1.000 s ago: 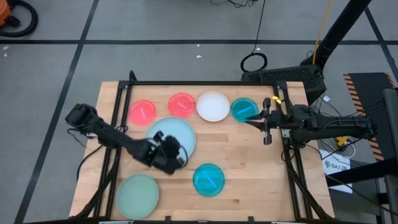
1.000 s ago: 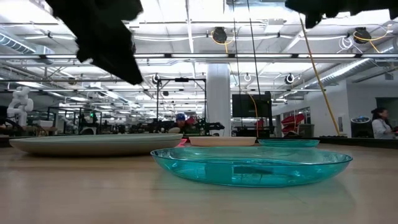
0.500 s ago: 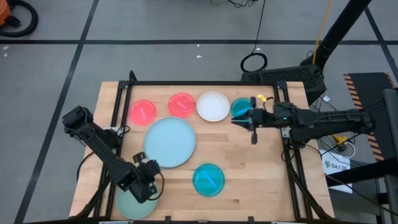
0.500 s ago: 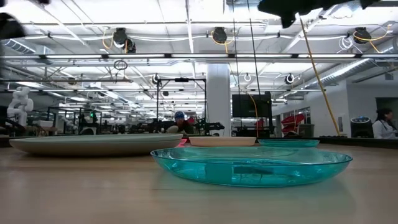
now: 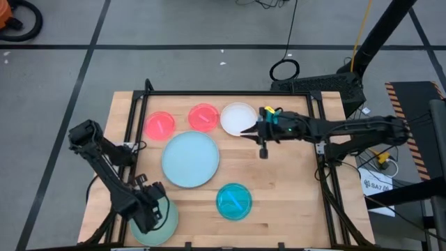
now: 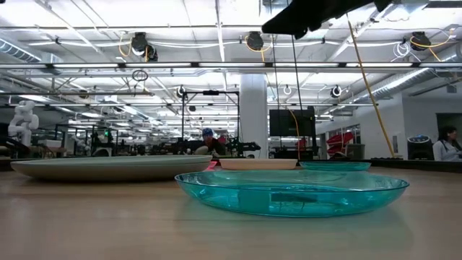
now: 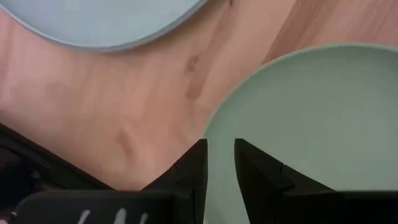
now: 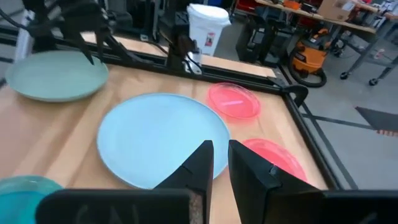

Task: Stack plastic plates
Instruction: Stack the light green plate on top of the light blue plate

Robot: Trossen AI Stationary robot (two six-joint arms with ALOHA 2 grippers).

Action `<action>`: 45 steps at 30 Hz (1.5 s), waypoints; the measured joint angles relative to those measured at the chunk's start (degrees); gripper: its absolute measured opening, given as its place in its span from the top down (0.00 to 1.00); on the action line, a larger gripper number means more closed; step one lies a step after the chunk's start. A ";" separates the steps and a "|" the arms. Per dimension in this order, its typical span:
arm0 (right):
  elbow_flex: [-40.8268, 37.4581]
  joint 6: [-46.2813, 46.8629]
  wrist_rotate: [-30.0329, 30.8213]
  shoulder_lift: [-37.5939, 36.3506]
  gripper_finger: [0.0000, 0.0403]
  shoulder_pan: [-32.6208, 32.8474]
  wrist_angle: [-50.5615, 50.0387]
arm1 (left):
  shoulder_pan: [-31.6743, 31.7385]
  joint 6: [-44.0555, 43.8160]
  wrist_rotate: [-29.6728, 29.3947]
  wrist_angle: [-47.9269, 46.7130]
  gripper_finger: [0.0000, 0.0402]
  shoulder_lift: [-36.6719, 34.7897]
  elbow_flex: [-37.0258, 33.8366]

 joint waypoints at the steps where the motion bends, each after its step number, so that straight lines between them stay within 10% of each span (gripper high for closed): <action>1: 0.46 -0.83 0.00 0.63 0.89 -0.35 0.02 | -0.32 -0.10 -1.04 -0.74 0.78 0.00 0.00; 22: 1.22 -17.11 0.00 10.19 0.89 -4.46 24.15 | -4.68 -23.31 -4.81 8.51 0.78 -0.02 0.00; 45: 1.15 -14.40 -0.02 11.30 0.89 -4.43 18.46 | -4.75 -14.69 -4.02 5.38 0.78 -0.02 -0.02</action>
